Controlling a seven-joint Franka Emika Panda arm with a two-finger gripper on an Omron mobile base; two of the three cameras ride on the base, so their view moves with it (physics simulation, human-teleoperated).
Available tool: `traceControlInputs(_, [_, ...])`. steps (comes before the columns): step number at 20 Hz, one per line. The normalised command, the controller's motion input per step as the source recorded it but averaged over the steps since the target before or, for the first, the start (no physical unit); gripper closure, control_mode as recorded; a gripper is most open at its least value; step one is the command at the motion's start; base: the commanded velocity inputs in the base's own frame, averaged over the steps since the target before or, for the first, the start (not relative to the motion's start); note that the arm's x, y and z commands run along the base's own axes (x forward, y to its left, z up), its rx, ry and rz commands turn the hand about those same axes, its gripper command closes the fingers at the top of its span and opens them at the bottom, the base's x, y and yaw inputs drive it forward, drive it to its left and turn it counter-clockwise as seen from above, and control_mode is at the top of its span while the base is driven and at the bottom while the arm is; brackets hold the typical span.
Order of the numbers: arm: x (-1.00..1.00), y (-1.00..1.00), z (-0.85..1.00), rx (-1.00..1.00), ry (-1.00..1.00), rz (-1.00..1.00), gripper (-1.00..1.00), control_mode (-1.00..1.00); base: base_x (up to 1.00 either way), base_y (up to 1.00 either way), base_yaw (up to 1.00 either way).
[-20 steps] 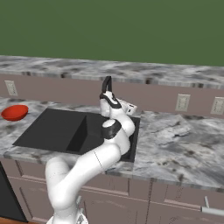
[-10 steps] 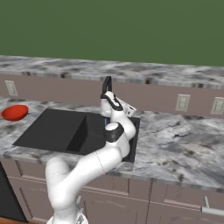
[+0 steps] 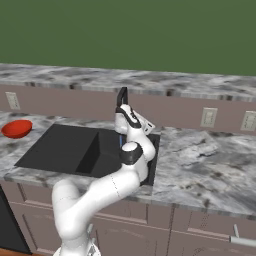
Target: Rinse each bowl for a few seconds and place them down in the sink or on the counter.
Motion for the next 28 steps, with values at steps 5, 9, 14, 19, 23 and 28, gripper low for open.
traceControlInputs(5, [-0.04, -0.36, 0.75, 0.07, 0.03, -0.01, -1.0, -1.0, 0.0, 0.0, 0.0])
traceControlInputs(9, [-0.11, -0.27, 0.9, 0.06, 0.02, 0.0, -1.0, -1.0, 0.0, 0.0, 0.0])
traceControlInputs(14, [-0.31, -0.1, 0.89, 0.01, -0.01, 0.0, -1.0, -1.0, 0.0, 0.0, 0.0])
traceControlInputs(19, [-0.67, -0.07, 0.52, -0.01, -0.13, 0.0, -1.0, -1.0, 0.0, 0.0, 0.0])
traceControlInputs(23, [-0.42, -0.06, 0.78, -0.01, -0.15, 0.0, -1.0, -1.0, 0.0, 0.0, 0.0])
traceControlInputs(28, [-0.37, -0.05, 0.75, 0.0, -0.07, 0.0, -1.0, -1.0, 0.0, 0.0, 0.0])
